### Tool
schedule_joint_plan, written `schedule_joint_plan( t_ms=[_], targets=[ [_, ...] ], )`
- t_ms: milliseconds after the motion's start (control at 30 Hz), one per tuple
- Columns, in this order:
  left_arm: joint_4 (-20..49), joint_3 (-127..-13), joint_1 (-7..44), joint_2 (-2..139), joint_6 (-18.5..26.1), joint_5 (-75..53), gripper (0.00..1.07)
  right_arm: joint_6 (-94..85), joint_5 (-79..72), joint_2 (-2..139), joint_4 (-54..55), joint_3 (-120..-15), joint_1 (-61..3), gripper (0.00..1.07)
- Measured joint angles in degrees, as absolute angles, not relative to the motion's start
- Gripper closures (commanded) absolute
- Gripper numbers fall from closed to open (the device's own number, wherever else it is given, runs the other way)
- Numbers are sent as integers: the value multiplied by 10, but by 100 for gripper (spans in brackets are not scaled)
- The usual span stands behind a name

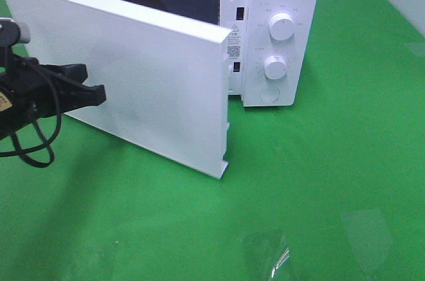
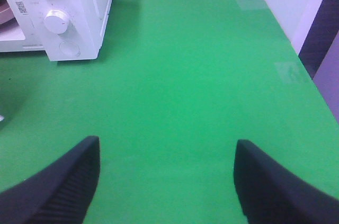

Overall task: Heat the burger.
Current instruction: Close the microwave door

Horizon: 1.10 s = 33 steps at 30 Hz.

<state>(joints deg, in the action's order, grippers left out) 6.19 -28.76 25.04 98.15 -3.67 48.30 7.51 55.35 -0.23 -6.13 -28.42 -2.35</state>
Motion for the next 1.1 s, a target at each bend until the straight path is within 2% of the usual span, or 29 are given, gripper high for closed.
schedule_joint_plan(
  t_ms=[200,300,533,1100],
  targets=[
    [112,-330,294,1004,-10,484,107,75,553,-2,-61,-284,-23,39],
    [148,-364,321,1018,18,485,107,75,553,-2,-61,-284,-23,39],
    [200,-427,354,1049,38,482,107,75,553,-2,-61,-284,-23,39],
    [200,-515,370,1091,49,446,107,75,553,-2,-61,-284,-23,39]
  ],
)
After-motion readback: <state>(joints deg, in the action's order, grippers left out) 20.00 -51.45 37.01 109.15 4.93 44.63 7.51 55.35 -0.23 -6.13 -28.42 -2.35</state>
